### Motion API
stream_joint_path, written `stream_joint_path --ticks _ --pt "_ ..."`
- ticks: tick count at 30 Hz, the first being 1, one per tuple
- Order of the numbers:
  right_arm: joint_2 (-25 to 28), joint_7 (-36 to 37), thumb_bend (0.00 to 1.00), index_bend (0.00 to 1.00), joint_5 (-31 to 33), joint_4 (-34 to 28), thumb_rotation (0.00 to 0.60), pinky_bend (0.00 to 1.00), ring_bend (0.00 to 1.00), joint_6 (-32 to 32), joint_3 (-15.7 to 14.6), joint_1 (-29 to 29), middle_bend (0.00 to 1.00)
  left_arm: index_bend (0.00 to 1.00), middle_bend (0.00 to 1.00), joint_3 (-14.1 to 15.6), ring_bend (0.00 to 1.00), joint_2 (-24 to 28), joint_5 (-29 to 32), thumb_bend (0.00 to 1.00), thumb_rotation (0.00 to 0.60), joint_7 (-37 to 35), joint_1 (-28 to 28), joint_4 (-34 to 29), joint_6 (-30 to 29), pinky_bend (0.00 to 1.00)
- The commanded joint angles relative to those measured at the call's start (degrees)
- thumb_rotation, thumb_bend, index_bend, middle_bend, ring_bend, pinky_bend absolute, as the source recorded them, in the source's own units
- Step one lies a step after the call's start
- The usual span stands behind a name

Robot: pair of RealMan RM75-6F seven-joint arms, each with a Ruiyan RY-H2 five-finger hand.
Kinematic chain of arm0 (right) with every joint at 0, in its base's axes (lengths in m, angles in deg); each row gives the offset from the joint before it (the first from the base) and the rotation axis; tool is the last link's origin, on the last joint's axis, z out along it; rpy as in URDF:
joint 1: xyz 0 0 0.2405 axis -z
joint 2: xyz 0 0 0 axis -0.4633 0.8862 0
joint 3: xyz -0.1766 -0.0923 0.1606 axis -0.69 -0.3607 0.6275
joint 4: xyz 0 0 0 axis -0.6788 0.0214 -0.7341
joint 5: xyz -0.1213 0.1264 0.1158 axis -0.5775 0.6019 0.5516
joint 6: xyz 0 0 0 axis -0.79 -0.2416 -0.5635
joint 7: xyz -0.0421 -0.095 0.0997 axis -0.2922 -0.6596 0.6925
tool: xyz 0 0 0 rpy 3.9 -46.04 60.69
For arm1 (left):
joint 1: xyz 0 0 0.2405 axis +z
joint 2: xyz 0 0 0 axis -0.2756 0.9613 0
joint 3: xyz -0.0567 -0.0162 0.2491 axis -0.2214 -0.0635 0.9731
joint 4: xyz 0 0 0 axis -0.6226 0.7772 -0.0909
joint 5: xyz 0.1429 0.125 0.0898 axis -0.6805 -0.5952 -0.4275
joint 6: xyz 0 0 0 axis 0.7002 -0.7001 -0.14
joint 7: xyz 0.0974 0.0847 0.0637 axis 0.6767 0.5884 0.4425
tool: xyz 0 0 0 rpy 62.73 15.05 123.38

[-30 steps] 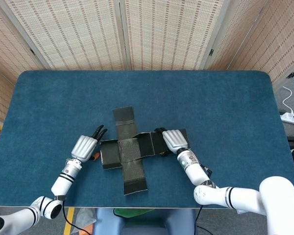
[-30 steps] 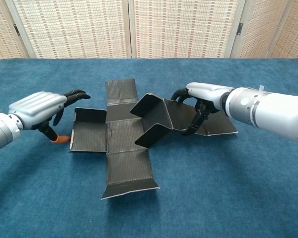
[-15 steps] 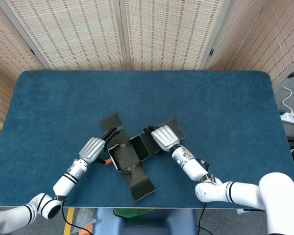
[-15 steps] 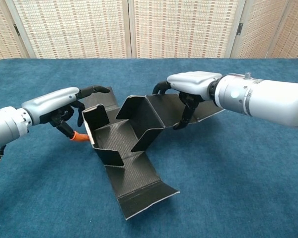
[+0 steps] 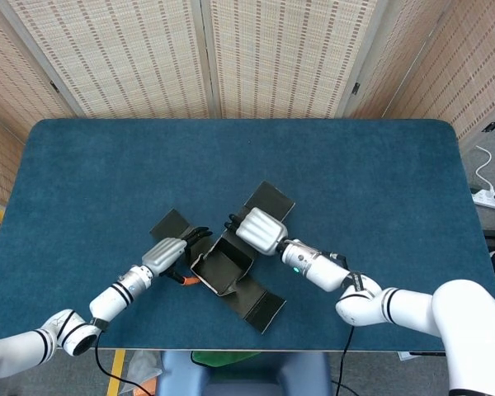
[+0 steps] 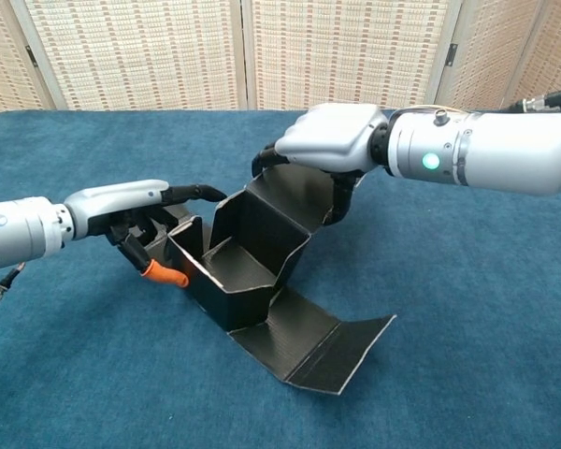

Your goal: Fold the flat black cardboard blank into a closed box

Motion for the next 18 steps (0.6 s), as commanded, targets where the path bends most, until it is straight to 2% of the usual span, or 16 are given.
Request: stream_joint_path --ticks 1,8,14,18 --pt "-0.1 4.3 0.22 0.46 -8.0 4.6 0.6 1.0 0.76 2.7 -2.1 -2.0 0.44 0.0 0.0 1.4 0.57 0.9 -0.6 0.23 0.6 -7.5 -2.1 0.1 3.3 0.88" --pt "-3.2 9.9 0.22 0.46 -16.3 11.8 0.6 1.0 0.76 8.1 -3.7 -3.8 0.42 0.0 0.0 3.8 0.57 1.0 -2.7 0.23 0.6 -22.0 -4.4 1.1 5.9 0.88" --pt "-6.3 12.6 0.22 0.46 -18.1 15.6 0.6 1.0 0.76 10.5 -3.6 -4.2 0.4 0.0 0.01 5.8 0.57 -0.1 -4.7 0.23 0.6 -30.6 -5.2 3.7 5.0 0.88" --pt "-7.5 13.2 0.22 0.44 -18.5 17.1 0.6 1.0 0.76 11.0 -3.4 -4.4 0.34 0.06 0.09 7.0 0.58 -0.7 -5.5 0.23 0.6 -35.0 -5.5 5.0 4.2 0.88"
